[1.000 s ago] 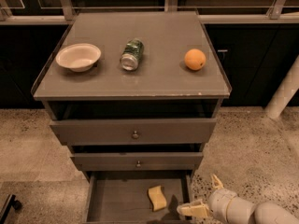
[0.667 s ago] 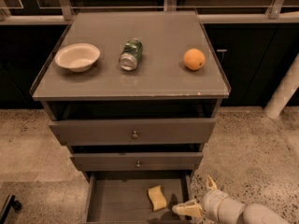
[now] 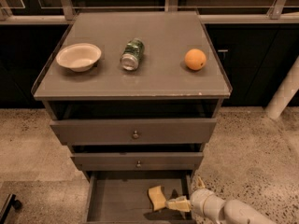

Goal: Pick sponge from bottom drawer and place on counter

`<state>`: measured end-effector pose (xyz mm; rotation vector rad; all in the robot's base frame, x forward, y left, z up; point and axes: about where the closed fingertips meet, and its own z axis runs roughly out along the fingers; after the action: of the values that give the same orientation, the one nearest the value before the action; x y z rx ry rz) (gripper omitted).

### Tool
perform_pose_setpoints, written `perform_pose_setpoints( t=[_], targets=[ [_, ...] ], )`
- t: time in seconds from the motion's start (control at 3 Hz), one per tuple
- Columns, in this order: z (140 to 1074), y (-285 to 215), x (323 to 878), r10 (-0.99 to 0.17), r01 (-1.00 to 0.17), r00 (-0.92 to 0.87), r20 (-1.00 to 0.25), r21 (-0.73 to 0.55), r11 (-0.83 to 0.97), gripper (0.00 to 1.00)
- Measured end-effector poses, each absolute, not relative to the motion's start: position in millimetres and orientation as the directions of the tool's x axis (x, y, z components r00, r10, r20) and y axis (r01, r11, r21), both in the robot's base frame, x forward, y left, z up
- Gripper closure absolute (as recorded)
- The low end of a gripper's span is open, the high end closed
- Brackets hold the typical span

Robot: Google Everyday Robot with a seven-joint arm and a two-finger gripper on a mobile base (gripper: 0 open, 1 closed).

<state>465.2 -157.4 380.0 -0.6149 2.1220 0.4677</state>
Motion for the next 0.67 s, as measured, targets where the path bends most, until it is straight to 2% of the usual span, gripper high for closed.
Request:
perform_pose_setpoints(
  t=[0.33,0.67],
  targets=[
    [382.6,-155.2,463.0,-0.255,-0.575,-0.512,-0.820,0.107,0.811,0.00],
    [360.4,-133.0,463.3,-0.239,-0.575,-0.545,-0.804,0.150,0.804,0.00]
  ],
)
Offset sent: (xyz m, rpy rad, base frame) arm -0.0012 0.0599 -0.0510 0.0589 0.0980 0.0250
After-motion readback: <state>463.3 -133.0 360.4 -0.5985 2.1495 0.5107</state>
